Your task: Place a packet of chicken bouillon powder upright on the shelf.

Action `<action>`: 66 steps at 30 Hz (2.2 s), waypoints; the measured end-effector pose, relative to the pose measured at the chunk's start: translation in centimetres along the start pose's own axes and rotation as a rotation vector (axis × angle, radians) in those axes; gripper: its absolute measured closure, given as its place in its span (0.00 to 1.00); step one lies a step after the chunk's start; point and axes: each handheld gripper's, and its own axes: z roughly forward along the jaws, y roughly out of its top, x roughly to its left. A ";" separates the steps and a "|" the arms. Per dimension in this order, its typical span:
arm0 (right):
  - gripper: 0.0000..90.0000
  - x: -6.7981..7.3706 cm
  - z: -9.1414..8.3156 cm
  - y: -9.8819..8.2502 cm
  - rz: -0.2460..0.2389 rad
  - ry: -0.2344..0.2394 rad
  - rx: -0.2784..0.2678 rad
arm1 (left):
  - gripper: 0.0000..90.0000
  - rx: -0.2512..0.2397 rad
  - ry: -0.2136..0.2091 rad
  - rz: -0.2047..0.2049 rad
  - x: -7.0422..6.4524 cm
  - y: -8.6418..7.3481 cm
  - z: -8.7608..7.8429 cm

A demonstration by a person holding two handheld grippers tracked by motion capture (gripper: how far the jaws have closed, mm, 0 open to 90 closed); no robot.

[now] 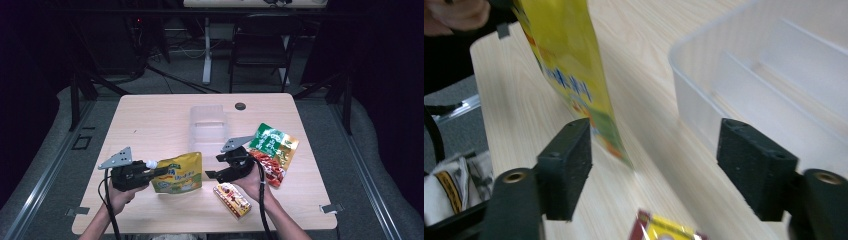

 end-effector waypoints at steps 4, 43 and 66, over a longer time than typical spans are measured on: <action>0.21 -0.4 -1.1 -1.1 0.019 -0.023 0.031 | 0.84 0.004 0.001 -0.003 -0.1 0.4 0.0; 0.10 -5.5 -7.0 -10.5 0.180 -0.306 0.101 | 0.84 0.029 0.039 -0.053 -1.1 5.1 -2.6; 0.11 -6.3 -7.4 -10.8 0.219 -0.325 0.098 | 0.84 0.027 0.042 -0.030 -0.3 10.5 -2.1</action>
